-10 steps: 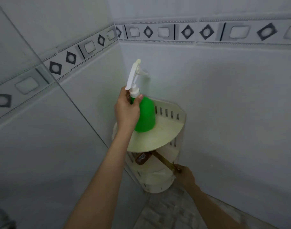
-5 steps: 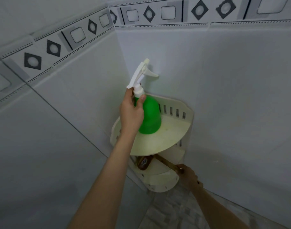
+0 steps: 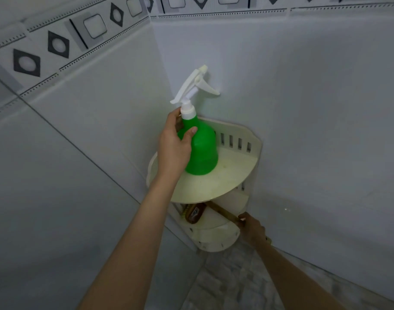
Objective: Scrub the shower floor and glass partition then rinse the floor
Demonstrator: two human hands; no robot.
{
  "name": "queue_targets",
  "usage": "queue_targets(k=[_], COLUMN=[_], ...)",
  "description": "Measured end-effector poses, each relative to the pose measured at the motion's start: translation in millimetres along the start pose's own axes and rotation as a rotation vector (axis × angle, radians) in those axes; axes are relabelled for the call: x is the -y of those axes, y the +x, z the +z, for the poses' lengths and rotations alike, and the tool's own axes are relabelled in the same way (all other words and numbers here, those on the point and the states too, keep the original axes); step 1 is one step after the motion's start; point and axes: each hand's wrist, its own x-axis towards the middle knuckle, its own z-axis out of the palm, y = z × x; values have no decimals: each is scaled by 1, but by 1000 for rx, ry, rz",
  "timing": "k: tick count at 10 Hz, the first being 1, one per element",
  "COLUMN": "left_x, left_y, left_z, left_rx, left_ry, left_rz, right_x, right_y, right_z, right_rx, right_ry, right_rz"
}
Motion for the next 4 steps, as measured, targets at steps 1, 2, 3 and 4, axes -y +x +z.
queue_targets(k=[1, 2, 3, 4], left_x=[3, 0, 1, 6], left_y=[-3, -3, -17, -39], left_z=[1, 1, 0, -1], left_rx=[17, 8, -12, -40], left_ry=[-6, -9, -26, -60], left_rz=[-9, -12, 15, 21], right_x=[0, -3, -7, -13], right_y=[-6, -13, -31, -49], right_z=[-6, -20, -39, -65], right_rx=[47, 34, -16, -114], right_ry=[25, 75, 124, 202], right_rz=[8, -8, -52, -103])
